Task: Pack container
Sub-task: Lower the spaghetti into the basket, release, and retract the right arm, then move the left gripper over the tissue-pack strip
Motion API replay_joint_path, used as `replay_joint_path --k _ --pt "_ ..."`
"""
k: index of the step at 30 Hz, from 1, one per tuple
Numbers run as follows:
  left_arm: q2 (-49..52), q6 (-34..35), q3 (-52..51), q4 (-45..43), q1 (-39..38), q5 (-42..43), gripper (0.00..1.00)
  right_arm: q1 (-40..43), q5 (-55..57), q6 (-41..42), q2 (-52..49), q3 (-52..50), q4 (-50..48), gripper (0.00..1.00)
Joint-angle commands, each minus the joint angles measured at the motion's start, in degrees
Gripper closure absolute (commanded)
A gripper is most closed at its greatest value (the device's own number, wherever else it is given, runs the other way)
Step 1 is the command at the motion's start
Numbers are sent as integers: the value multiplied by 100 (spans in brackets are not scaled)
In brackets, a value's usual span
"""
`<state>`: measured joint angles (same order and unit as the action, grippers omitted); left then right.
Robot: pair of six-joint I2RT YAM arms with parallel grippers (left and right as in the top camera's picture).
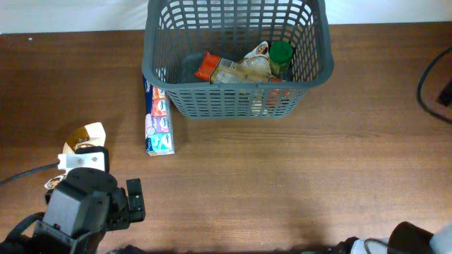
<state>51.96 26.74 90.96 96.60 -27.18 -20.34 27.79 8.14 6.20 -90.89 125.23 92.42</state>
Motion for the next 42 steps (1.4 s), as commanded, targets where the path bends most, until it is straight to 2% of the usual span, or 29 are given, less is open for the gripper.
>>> replay_joint_path --k 1,7,14,21,27,32,35,38,42 --pt "9 -70 -17 -13 35 -87 0 127 136 24 -146 -940 -444 1" --pt "9 -70 -17 -11 35 227 0 127 155 26 -251 -2223 -1069 1" --pt "9 -70 -17 -153 35 306 0 127 155 26 -262 -3062 -1526 1" --pt "354 317 -17 -457 35 398 0 116 153 26 -271 -3206 -1534 1" --pt "1311 70 -17 -463 37 643 0 116 155 26 -271 -3206 -1537 1" --pt "1661 57 -17 -699 72 693 1 116 153 26 -271 -3206 -1537 1" --pt "1578 42 -17 -815 426 754 1 116 153 26 -271 -3206 -1537 1" --pt "1475 -282 -17 -868 1010 1005 1 116 155 26 -271 -3206 -1537 1" --pt "1515 -1163 -17 -1115 2138 2330 1 116 153 26 -271 -3206 -1537 1"
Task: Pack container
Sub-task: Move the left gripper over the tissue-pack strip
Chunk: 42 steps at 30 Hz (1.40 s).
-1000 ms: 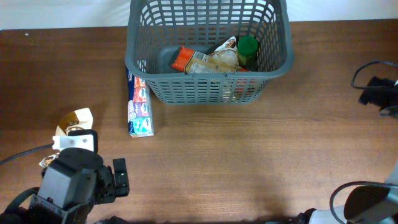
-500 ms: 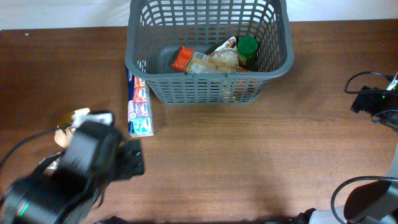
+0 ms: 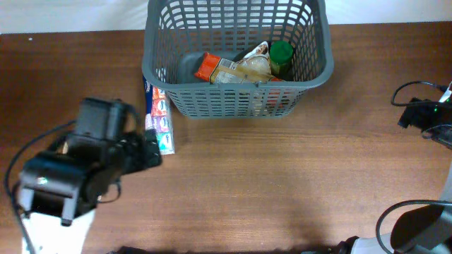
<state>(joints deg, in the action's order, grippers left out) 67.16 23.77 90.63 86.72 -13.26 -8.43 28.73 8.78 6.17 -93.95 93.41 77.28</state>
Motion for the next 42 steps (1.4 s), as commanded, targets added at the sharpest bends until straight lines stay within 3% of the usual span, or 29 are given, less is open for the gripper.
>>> replay_joint_path --k 1,4,7,26,42 --pt "42 -1014 15 -133 1036 1375 1 22 92 28 35 -24 -22 1" --pt "293 -1650 15 -131 1899 1467 1 22 90 28 35 -24 -22 1" --pt "540 -2201 15 -247 2194 1445 1 22 90 28 35 -24 -20 1" --pt "3086 -2212 15 -1351 2175 1663 1 22 90 28 35 -24 -22 1" --pt "4044 -2212 15 -2035 1320 1220 1 22 90 28 35 -24 -22 1"
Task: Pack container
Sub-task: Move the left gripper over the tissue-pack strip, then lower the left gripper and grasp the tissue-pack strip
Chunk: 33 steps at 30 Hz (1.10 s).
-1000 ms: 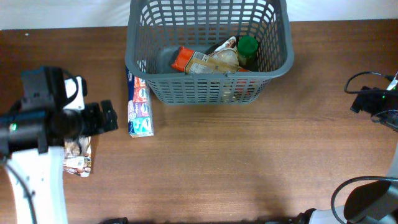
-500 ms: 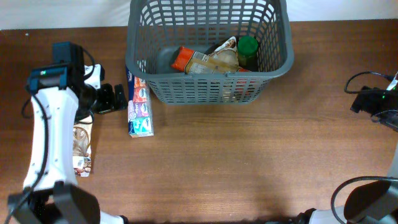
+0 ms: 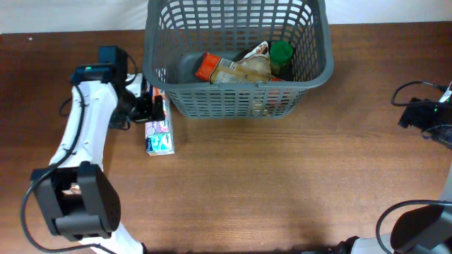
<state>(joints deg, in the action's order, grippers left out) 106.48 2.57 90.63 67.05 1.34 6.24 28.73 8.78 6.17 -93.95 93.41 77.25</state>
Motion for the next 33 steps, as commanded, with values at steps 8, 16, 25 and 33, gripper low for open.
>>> replay_joint_path --k 8,16,25,33 --pt "313 -94 -144 -278 -203 -304 1 22 90 28 35 -24 -17 1" --pt "319 -85 -879 -693 -205 -229 1 22 90 28 35 -24 -20 1" --pt "319 -28 -1202 -1084 -205 -42 1 22 90 28 35 -24 -20 1" --pt "326 -28 -1202 -1182 -205 -42 1 22 90 28 35 -24 -20 1"
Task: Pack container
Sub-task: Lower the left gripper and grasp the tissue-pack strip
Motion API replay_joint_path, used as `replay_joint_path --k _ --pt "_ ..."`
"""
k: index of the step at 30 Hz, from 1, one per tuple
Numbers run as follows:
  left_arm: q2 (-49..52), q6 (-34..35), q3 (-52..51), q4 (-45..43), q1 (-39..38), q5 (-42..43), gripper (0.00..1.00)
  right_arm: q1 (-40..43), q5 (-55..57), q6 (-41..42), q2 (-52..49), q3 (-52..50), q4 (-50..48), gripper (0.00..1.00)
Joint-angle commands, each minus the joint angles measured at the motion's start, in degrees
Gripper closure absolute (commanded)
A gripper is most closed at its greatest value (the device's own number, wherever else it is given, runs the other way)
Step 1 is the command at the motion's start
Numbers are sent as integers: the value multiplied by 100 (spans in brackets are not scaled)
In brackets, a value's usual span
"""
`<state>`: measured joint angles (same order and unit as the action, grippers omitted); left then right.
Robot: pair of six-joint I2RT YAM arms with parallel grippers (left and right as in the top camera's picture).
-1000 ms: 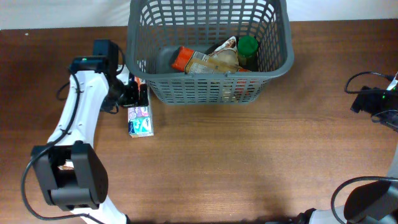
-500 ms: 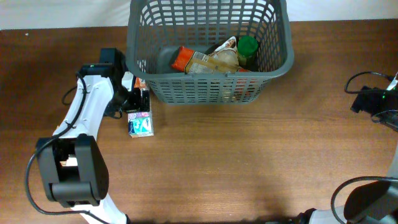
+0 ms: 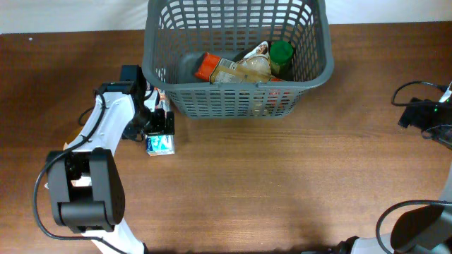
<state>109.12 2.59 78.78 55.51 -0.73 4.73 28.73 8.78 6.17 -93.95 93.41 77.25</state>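
A grey plastic basket (image 3: 236,99) stands at the back of the table. It holds an orange packet (image 3: 207,67), a clear bag (image 3: 242,69) and a green-capped bottle (image 3: 281,52). A long toothpaste box (image 3: 161,143) lies on the table along the basket's left wall. My left gripper (image 3: 160,123) is down over the middle of the box, one finger on each side, and looks open. Its upper end is hidden under the gripper. My right gripper (image 3: 415,114) sits at the far right edge, too small to show its jaws.
The brown table (image 3: 282,176) runs wide in front of the basket. My left arm's base (image 3: 81,190) stands at the front left. Black cables (image 3: 432,95) hang at the right edge. My right arm's base (image 3: 417,229) shows at the bottom right.
My left gripper has moved a little toward the front and right, from the box's upper end to its middle, with the arm now bent closer in. The box and right arm are unchanged.
At first my left arm was folded at the front left beside a cream packet, with the box alone by the basket. Then it had swung toward the box and the right arm had appeared at the right edge. Later it reached the box's upper end, now its middle.
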Motion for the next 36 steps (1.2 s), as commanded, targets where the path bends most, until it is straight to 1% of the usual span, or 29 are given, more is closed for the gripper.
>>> replay_joint_path --k 1,11,36 --pt "61 -31 -22 -46 2 111 1 22 92 28 35 -24 -20 1" --pt "76 -31 -385 -404 2 173 1 22 90 28 35 -24 -17 1" --pt "81 -28 -761 -750 2 190 1 22 90 28 35 -24 -20 1"
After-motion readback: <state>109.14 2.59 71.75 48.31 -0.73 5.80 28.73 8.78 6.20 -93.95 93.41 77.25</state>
